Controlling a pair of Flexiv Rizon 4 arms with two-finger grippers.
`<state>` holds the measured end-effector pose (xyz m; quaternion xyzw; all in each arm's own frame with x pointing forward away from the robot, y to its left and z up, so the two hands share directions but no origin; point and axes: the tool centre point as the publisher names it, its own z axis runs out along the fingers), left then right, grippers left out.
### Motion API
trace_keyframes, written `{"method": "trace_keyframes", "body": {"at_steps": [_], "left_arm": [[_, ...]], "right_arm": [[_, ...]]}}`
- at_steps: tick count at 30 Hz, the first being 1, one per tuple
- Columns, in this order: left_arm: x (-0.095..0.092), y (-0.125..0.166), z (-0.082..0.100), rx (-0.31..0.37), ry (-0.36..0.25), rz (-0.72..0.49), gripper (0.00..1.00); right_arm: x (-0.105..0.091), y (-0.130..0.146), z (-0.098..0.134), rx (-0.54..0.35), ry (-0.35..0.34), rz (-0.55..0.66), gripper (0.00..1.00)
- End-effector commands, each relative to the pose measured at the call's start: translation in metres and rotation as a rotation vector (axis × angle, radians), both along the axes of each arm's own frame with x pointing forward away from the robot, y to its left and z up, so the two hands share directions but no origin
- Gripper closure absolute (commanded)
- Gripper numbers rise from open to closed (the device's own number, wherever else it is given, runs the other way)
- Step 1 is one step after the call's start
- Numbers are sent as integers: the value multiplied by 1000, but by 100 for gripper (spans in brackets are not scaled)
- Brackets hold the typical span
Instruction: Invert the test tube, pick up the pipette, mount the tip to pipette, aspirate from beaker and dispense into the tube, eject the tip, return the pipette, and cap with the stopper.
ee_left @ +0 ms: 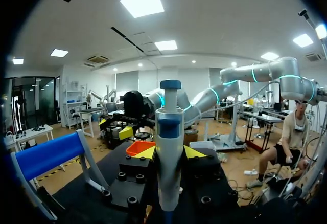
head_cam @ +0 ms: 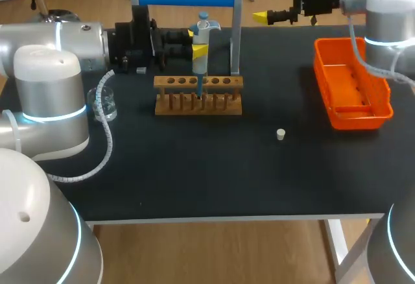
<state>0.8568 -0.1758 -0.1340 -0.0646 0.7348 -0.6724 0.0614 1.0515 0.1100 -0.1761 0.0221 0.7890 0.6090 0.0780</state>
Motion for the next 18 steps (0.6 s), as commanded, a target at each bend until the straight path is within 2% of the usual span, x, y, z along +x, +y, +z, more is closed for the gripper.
{"method": "trace_keyframes", "body": {"at_steps": [1, 11, 18], "left_arm": [[-1, 0, 0, -3, -2, 2, 100], [-1, 0, 0, -3, -2, 2, 100], [-1, 0, 0, -3, -2, 2, 100]], "right_arm": [[11, 9, -2, -41, 11, -4, 0], [19, 20, -5, -108, -4, -43, 0], [23, 28, 1, -113, -19, -60, 0]]}}
